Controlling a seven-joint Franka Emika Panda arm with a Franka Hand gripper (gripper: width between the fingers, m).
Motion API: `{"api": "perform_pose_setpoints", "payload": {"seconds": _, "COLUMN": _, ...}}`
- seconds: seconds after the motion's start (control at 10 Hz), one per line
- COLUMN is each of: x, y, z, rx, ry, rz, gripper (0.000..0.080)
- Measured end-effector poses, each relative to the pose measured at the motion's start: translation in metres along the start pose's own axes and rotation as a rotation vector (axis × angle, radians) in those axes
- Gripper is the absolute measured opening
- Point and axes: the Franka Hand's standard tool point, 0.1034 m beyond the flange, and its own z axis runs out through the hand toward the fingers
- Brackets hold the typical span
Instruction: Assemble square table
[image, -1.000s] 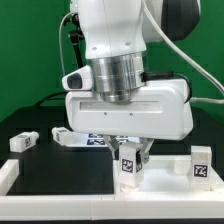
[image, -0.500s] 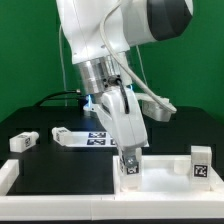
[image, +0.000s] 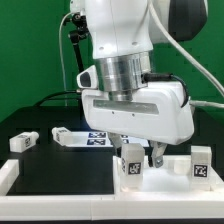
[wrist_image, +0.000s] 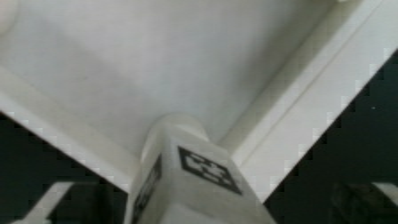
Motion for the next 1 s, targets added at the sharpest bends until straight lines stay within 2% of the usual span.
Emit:
{"api": "perform_pose_setpoints", "payload": {"seconds": 0.3, "x": 0.0021, "y": 0.0021, "z": -0.0002, "rx": -0.004, "ry": 0.002, "rz": -0.275, "gripper": 0.0646}}
{"api": "perform_pose_setpoints", "payload": {"seconds": 0.4, "x": 0.0051, "y": 0.003, "z": -0.0017, "rx": -0.031, "ry": 0.017, "rz": -0.523, "gripper": 0.0648}}
{"api": "perform_pose_setpoints", "payload": {"seconds": 0.5, "x": 0.0042, "y": 0.0022, "z": -0.0015, "rx": -0.044, "ry": 0.02, "rz": -0.671, "gripper": 0.0648}}
{"api": "perform_pose_setpoints", "payload": {"seconds": 0.6, "x": 0.0038, "y": 0.0025, "z": -0.001, "rx": -0.041, "ry": 0.018, "rz": -0.645, "gripper": 0.0648}}
{"api": "perform_pose_setpoints", "payload": {"seconds": 0.8, "x": 0.0034, "y": 0.0024, "z": -0.0008, "rx": -0.041, "ry": 0.018, "rz": -0.613, "gripper": 0.0396}}
{"api": "perform_pose_setpoints", "payload": {"seconds": 0.9, "x": 0.0031, "y": 0.0026, "z": -0.0006, "rx": -0.04, "ry": 0.018, "rz": -0.572, "gripper": 0.0396}}
{"api": "perform_pose_setpoints", "payload": {"seconds": 1.0, "x": 0.006, "y": 0.0066, "z": -0.0002, "rx": -0.045, "ry": 0.02, "rz": -0.476, "gripper": 0.0298}}
